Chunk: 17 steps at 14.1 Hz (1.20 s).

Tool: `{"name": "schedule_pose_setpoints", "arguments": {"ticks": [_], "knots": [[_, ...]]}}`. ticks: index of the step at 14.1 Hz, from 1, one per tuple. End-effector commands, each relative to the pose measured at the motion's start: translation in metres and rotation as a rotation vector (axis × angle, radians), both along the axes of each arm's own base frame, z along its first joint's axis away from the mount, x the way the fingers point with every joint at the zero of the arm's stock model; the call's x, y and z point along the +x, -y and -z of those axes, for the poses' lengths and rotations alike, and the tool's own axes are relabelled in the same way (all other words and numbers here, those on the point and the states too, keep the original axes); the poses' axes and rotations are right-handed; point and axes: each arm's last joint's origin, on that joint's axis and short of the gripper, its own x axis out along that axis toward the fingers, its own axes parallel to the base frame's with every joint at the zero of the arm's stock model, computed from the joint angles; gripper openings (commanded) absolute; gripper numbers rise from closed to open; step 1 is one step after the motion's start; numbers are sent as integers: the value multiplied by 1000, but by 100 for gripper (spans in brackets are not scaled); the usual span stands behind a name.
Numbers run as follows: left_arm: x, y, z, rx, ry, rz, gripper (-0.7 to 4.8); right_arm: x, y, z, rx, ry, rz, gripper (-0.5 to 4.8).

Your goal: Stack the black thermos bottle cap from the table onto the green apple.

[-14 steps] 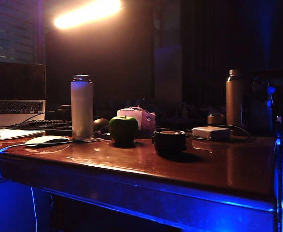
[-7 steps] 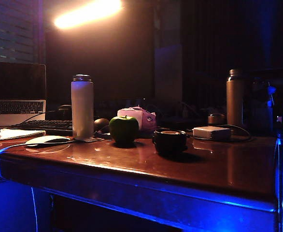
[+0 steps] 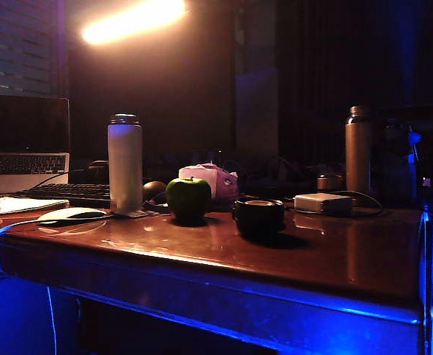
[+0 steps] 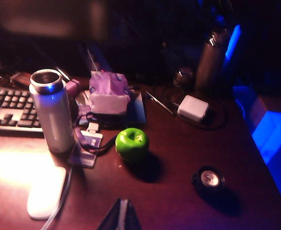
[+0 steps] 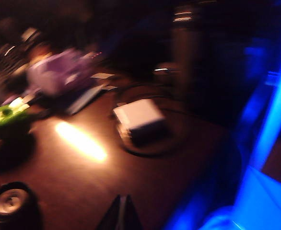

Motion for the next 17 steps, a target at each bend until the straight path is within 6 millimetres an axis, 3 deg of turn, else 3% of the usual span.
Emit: {"name": "schedule_pose_setpoints", "arguments": {"ticks": [1,4,7,8,10,11,14,17], "knots": [[10,3,-8,23,-16,-9,-3,46,-11,-6,-4,-99,-155,0],[13,17,-4,17,-62,63,-3,101,-42,13,-65,-261,-324,0],[11,26,-4,20,-59,113,-3,133,-76,34,-58,-343,-478,1],[11,26,-4,23,-57,105,-3,139,-85,40,-46,-364,-535,32],[12,26,-6,19,-38,102,-3,144,-99,53,-91,-390,-582,266],[12,26,-7,18,-29,101,-3,143,-106,58,-142,-391,-604,479],[12,26,-8,17,-20,101,-3,141,-123,66,-313,-350,-638,479],[12,26,-8,17,-20,101,-3,146,-129,73,-339,-325,-629,479]]}}
